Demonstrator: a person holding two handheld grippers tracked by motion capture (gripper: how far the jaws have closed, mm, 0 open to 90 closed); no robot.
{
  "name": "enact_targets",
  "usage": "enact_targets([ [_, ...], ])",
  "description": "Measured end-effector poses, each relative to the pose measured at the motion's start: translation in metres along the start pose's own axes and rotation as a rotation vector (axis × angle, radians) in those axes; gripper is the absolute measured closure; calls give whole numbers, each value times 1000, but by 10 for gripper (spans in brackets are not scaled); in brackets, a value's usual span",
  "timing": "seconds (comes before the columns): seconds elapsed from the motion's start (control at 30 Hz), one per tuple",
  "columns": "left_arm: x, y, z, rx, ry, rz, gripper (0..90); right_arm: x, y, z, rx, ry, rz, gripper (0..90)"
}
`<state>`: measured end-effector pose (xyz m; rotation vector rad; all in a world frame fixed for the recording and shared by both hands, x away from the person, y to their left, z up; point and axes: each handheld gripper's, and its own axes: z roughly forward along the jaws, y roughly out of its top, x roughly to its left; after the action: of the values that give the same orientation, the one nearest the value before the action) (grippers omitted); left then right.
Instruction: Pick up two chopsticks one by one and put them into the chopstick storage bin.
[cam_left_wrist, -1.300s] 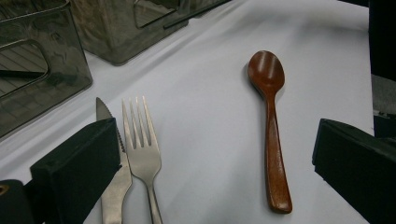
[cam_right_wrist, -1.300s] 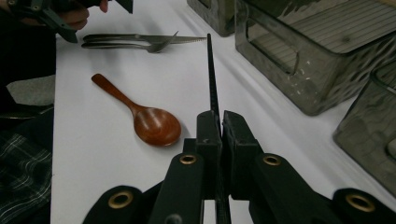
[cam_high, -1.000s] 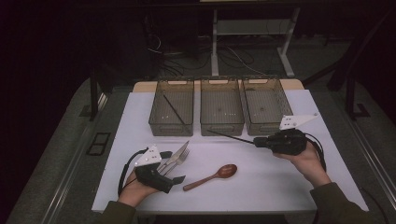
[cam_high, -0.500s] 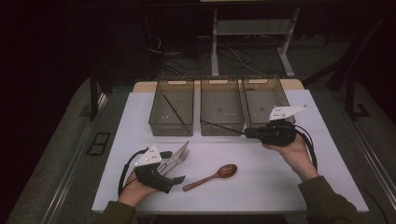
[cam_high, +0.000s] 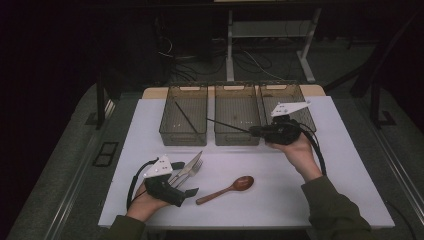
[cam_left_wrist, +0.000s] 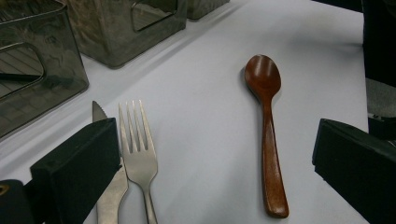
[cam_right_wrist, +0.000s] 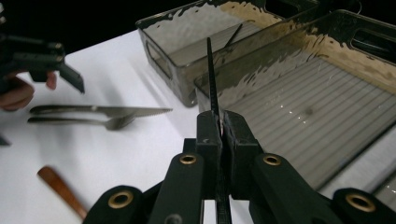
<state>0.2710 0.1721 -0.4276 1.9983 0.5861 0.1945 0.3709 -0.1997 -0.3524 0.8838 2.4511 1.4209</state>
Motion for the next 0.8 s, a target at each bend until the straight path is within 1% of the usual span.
enact_targets([
  [0.1,-1,0,0,-2,0,1,0,0,8,8,-3,-9,6,849],
  [0.2,0,0,-1,-5,-2,0,0,1,15,18,-13,-8,13,849],
  [0.37,0,0,0,-6,-3,-2,0,1,27,35,-5,-15,25,849],
  [0.43,0,0,0,-10,-2,-6,0,1,31,42,-7,-24,28,849],
  [0.53,-1,0,-1,-5,-3,0,1,1,37,52,-2,-31,50,849],
  [0.6,-1,0,0,-6,-4,0,0,0,40,59,4,-42,51,849],
  [0.7,0,0,-1,-9,-5,-3,0,0,45,68,13,-55,66,849],
  [0.77,0,0,-1,-9,-6,-3,0,-1,48,75,18,-63,57,849],
  [0.8,0,0,-1,-5,-6,4,1,-1,50,78,21,-70,59,849],
])
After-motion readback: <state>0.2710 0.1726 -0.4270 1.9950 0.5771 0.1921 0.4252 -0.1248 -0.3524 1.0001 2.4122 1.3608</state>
